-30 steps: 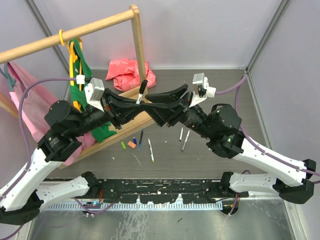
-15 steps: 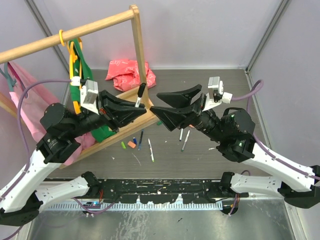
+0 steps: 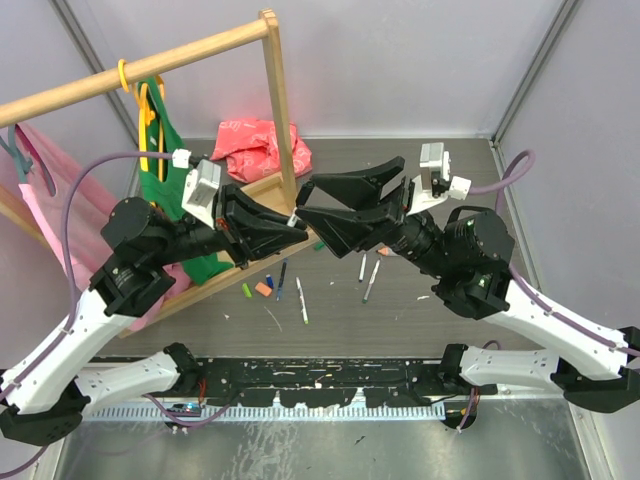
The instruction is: Insert the pens into the pen caps
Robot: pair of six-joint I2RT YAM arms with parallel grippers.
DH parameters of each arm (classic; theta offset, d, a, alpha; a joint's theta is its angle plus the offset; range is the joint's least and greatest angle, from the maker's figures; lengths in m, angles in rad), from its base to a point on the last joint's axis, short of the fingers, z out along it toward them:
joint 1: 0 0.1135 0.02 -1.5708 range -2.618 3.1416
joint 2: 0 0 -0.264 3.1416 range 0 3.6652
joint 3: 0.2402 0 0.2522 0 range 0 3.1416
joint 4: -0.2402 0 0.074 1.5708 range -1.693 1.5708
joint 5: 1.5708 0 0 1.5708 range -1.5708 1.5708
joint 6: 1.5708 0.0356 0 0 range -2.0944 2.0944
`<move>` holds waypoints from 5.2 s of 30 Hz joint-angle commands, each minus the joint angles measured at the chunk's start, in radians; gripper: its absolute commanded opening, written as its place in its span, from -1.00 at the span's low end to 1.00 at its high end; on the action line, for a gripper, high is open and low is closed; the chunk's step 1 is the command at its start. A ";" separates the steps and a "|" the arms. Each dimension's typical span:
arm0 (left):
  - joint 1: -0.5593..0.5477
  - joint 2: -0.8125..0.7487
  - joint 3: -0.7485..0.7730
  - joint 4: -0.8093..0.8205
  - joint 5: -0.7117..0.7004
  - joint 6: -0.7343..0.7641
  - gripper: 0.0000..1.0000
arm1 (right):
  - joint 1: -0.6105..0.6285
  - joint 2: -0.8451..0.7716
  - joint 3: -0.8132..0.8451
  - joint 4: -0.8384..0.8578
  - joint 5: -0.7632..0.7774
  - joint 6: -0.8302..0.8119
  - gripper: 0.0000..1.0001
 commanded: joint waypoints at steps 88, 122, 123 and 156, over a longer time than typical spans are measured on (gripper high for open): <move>0.002 0.065 0.024 0.005 -0.039 -0.025 -1.00 | 0.160 -0.230 -0.294 0.007 0.410 -0.078 0.04; -0.002 0.496 -0.064 -0.380 -0.579 -0.094 -1.00 | -0.394 -0.160 -0.516 -0.674 0.365 0.367 0.45; -0.006 0.517 -0.066 -0.371 -0.590 -0.097 -1.00 | -0.394 -0.170 -0.526 -0.680 0.364 0.375 0.51; -0.082 1.008 0.073 -0.281 -0.767 -0.150 -0.95 | -0.393 -0.310 -0.584 -0.804 0.416 0.470 0.80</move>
